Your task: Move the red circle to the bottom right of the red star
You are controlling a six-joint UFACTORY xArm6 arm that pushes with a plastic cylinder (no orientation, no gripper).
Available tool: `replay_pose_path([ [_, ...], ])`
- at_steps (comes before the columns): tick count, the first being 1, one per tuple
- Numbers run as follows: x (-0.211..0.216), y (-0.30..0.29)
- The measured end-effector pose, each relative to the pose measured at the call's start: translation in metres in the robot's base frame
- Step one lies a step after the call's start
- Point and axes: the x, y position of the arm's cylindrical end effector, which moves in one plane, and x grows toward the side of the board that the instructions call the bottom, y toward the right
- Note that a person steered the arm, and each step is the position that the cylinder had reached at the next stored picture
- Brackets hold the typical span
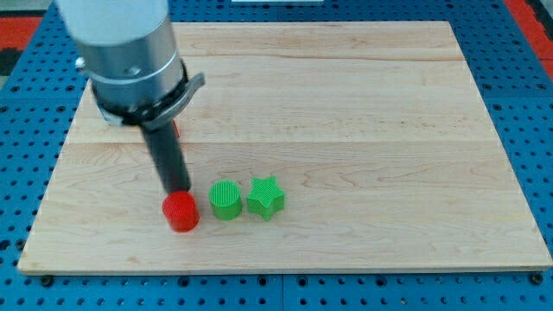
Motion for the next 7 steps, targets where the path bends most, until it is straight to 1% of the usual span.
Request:
replay_pose_path([
  [1,0.009,-0.055],
  [2,0.076,-0.047],
  [3,0.089,-0.01],
  [4,0.055,0.017],
  [5,0.016,0.022],
  [6,-0.01,0.02],
  [7,-0.003,0.071],
])
